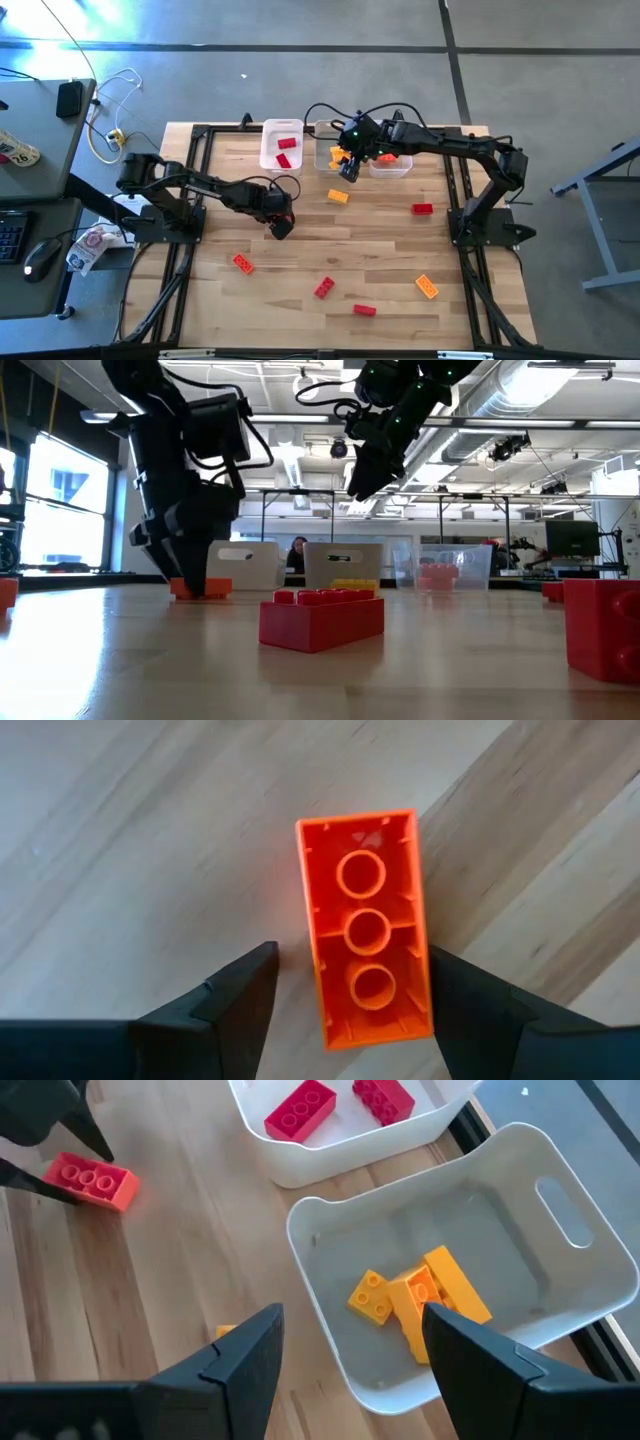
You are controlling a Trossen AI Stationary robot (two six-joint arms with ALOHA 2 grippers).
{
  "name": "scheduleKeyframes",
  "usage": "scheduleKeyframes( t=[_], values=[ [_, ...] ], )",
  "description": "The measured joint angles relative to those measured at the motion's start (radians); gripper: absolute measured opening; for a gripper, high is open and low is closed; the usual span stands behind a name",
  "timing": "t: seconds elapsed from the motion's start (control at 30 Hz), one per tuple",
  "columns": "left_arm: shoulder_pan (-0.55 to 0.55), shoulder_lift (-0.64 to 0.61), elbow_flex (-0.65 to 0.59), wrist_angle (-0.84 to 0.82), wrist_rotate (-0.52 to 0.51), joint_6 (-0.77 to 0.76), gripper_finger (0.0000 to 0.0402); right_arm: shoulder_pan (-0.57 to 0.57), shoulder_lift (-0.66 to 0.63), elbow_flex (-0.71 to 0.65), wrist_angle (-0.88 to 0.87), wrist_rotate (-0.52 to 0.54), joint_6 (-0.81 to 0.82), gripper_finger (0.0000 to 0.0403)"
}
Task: Sort & place blocks by color
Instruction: Put the orange game piece into the transparent bin
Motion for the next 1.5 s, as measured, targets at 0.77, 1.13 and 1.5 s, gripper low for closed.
scheduleKeyframes(
  t=[0.77,1.13,1.5],
  values=[
    [-0.007,0.006,0.011,0.195,0.348,0.257,0.0107,0.215,0.0,0.0,-0.053,-0.176,-0.222,0.0226],
    [0.016,0.005,0.011,0.456,0.498,0.265,0.0112,0.365,0.0,0.0,-0.05,-0.175,-0.386,0.0226],
    [0.067,0.005,0.011,0.71,0.607,0.259,0.0112,0.45,0.0,0.0,-0.009,-0.104,-0.465,0.0226]
  ],
)
